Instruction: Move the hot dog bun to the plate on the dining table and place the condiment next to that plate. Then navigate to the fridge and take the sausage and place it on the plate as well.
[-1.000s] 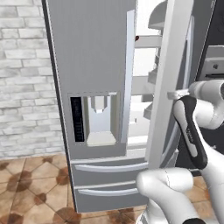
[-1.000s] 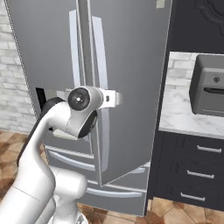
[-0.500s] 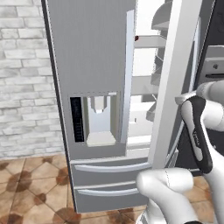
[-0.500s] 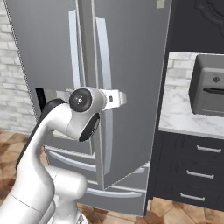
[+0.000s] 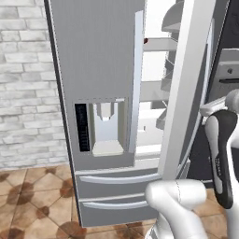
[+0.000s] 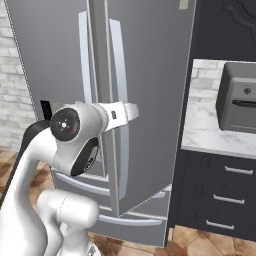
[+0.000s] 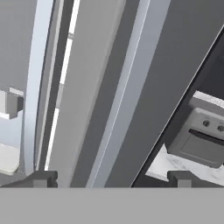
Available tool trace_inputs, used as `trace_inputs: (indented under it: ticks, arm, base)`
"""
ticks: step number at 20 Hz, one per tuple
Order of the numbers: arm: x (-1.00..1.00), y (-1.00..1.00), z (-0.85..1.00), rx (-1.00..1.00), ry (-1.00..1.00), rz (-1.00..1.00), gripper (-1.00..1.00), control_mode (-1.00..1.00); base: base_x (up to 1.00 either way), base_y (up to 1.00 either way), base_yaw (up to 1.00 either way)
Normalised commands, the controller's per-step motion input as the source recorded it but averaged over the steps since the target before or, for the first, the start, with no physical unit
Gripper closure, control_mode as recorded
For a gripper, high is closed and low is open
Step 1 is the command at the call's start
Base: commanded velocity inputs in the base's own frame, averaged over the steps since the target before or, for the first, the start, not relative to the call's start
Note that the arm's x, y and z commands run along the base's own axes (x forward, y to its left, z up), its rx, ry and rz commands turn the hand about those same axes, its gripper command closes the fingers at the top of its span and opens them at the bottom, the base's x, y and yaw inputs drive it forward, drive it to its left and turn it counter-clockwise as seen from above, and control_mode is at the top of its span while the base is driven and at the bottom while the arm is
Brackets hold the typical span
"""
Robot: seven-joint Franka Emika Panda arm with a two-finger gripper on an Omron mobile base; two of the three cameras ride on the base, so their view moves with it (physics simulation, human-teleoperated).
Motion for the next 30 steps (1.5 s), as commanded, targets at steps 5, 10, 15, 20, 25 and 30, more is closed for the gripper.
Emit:
trace_inputs:
  ticks: [5,10,15,20,25,30]
  arm:
    - [-0.36,0.43,0.35,-0.18,0.02,0.00,-1.00,-1.00]
    - [0.00,0.60,0.41,-0.22,0.14,0.00,-1.00,-1.00]
    - [0.18,0.61,0.32,-0.21,0.12,0.00,-1.00,-1.00]
    - [0.55,0.54,0.02,-0.15,0.09,0.00,-1.00,-1.00]
    - [0.40,0.26,-0.28,-0.11,0.00,-0.02,-1.00,-1.00]
    - [0.55,0.01,-0.38,-0.05,0.02,-0.06,-1.00,-1.00]
  base:
    - [0.00,0.00,0.00]
    - [0.00,0.00,0.00]
    - [0.00,0.00,0.00]
    - [0.00,0.00,0.00]
    - [0.00,0.00,0.00]
    - [0.00,0.00,0.00]
